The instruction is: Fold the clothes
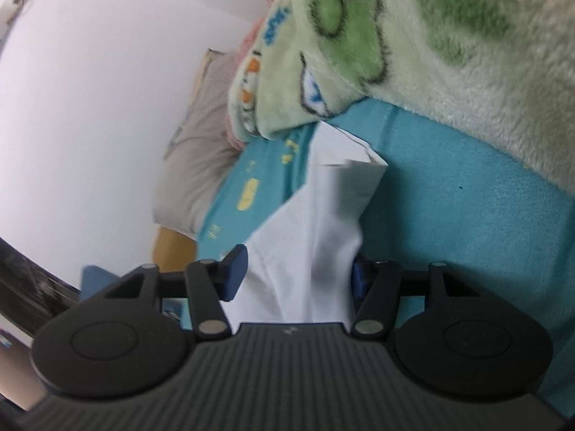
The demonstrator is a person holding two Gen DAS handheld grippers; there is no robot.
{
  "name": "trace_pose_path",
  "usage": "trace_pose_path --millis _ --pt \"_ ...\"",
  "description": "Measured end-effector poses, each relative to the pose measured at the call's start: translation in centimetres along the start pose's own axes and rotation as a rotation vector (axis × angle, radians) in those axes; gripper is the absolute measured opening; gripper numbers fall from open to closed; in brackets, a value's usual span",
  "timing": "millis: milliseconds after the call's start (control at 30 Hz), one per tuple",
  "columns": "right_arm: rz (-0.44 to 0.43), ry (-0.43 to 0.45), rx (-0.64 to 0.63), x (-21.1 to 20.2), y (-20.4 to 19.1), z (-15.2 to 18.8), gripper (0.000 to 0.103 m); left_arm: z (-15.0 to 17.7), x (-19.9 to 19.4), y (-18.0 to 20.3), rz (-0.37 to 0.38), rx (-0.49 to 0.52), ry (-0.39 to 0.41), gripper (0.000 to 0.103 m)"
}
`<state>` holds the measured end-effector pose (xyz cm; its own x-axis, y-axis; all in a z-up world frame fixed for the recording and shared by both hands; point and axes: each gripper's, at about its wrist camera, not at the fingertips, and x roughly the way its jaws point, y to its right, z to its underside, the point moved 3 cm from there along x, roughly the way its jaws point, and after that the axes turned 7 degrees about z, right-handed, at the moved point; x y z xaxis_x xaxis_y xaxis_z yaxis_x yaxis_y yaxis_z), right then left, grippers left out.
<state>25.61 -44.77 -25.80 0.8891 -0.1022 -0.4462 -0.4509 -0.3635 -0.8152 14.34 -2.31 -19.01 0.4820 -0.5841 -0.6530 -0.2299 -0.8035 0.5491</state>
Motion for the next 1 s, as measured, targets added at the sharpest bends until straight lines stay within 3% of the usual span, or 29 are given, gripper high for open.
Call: trace_pose_path --millis 167,367,567,600,633,833,1000 --pt "0.04 -0.009 -0.087 2.1 -1.5 -0.7 0.058 0.0 0.3 -0.3 -0.002 -0.012 -0.004 0.085" --pt "0.028 0.033 -0.082 4.5 -2.0 -2.1 0.058 -0.6 0.8 -0.4 0.0 -0.034 0.003 0.085" --pt "0.11 0.031 -0.26 7.3 -4.5 -1.6 0.056 -1.5 1.6 0.1 0.014 -0.038 0.005 0.085" --pt "0.134 0.023 -0.283 7.7 -5.0 -1.4 0.039 -1.6 1.7 0.2 0.016 -0.034 0.005 0.085" --pt "0.171 0.018 -0.318 8.1 -5.5 -1.1 0.015 -1.8 1.6 0.3 0.017 -0.028 0.011 0.085" --pt "0.239 0.115 -0.461 5.8 -9.7 -1.1 0.007 -3.6 -0.8 0.7 0.0 0.003 0.094 0.085" --pt "0.236 0.209 -0.634 1.9 -16.5 -0.4 0.007 -5.9 -4.8 0.1 -0.076 0.081 0.173 0.085"
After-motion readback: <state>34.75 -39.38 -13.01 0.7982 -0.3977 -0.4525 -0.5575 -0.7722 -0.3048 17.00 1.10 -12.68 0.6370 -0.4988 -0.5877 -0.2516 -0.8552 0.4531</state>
